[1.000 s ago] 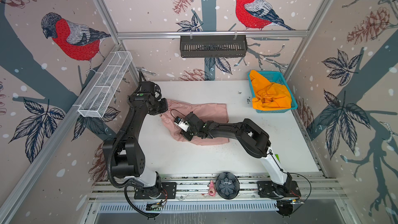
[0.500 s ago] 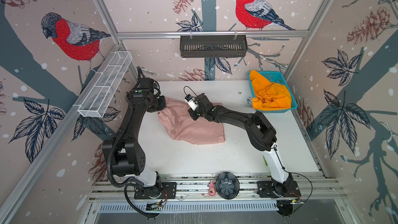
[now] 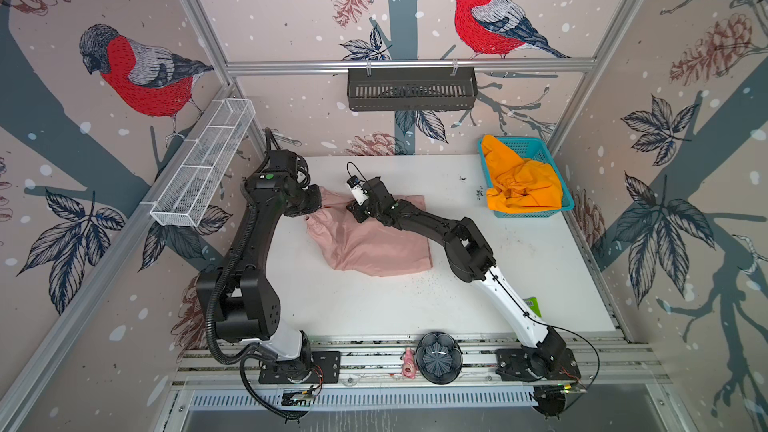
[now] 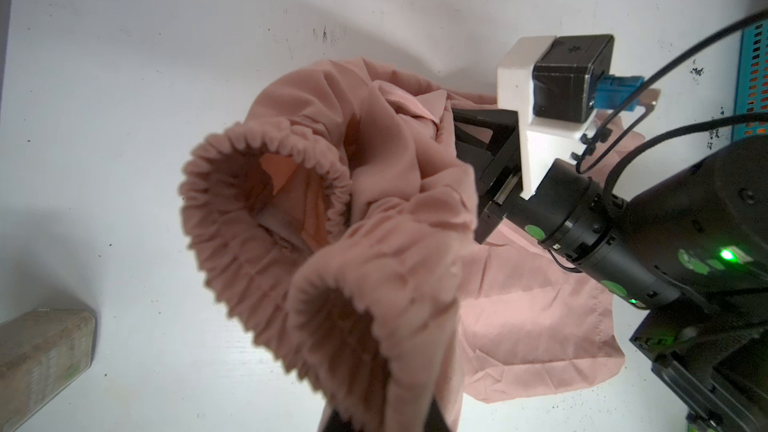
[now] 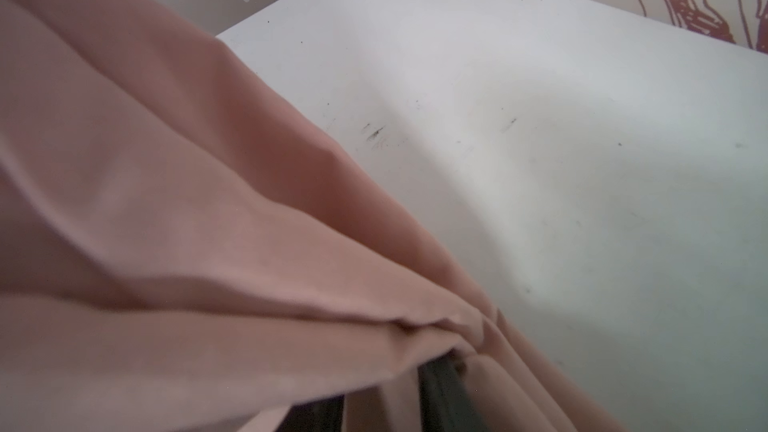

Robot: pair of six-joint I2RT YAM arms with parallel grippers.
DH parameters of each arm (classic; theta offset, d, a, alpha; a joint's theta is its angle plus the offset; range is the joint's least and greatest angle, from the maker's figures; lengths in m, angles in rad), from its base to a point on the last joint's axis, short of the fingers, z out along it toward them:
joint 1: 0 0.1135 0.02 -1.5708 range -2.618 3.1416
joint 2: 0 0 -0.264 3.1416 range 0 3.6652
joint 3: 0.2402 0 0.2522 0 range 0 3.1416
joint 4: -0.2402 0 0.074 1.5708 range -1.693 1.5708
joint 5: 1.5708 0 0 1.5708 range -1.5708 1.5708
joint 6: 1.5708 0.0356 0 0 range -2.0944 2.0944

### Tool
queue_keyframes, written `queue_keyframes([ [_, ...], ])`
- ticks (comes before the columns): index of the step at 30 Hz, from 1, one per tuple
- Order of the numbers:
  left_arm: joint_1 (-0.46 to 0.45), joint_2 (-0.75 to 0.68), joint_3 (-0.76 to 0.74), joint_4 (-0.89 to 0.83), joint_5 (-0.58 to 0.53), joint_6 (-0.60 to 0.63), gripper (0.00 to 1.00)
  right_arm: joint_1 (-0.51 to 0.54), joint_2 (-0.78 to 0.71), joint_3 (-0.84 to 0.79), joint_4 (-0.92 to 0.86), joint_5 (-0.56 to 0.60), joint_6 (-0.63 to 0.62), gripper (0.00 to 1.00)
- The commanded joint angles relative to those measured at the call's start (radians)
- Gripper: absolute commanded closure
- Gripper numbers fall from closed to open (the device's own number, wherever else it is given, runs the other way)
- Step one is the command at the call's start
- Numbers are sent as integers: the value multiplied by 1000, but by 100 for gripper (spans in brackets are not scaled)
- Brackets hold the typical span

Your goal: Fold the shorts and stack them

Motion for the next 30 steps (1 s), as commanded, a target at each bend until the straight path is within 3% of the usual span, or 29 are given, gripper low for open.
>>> queue_keyframes([
  [1,1,-8,2,-22,-23,9,100,1,-62,-32,-8,-8,-11,61],
  [5,2,1,18,-23,-47,2,100,2,-267,-280,19,0,-81,62],
  [9,3,7,26,-11,-48,-2,100,31,-445,-536,56,-80,-166,81],
  [13,2,16,37,-14,-54,-1,100,104,-514,-648,33,-93,-222,97],
  [24,7,39,77,-48,-95,5,100,196,-385,-579,17,-96,-222,98],
  [30,12,49,72,-37,-105,2,100,219,-287,-492,17,-163,-192,98],
])
